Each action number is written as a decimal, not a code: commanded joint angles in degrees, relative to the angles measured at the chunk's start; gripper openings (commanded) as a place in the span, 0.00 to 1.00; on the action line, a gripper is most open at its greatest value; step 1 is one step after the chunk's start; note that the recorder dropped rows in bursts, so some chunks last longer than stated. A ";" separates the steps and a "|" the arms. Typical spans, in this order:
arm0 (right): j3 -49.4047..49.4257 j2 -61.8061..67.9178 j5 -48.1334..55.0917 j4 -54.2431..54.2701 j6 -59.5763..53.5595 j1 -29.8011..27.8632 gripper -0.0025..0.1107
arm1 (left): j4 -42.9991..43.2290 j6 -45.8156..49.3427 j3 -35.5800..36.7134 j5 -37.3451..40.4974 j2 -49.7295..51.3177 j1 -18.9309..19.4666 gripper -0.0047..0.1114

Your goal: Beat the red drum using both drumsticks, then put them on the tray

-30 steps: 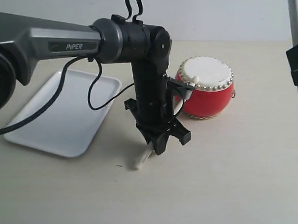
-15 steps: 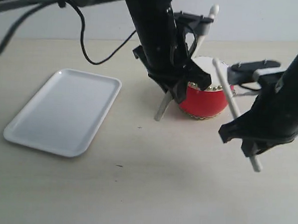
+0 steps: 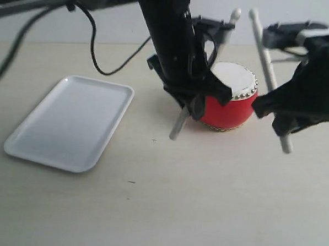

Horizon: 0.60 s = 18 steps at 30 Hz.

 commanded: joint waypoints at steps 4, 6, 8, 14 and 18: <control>-1.84 -17.04 1.34 -0.80 1.50 -0.21 0.02 | -7.50 1.20 0.03 -0.09 11.10 -0.07 0.04; -1.84 -18.17 1.48 -0.93 1.99 -0.21 0.02 | -7.50 1.03 0.03 -0.09 11.35 -0.07 0.04; -1.72 -17.82 1.10 -1.87 2.75 -0.21 0.02 | -8.38 0.98 0.03 -0.09 10.60 0.06 0.04; -0.90 -9.25 -2.80 -1.66 2.41 -0.21 0.02 | -8.36 -0.16 0.03 -0.09 4.49 0.80 0.04; 0.96 1.45 -5.94 -0.32 0.16 -0.21 0.02 | -7.00 -0.16 0.03 -0.09 -2.82 0.98 0.04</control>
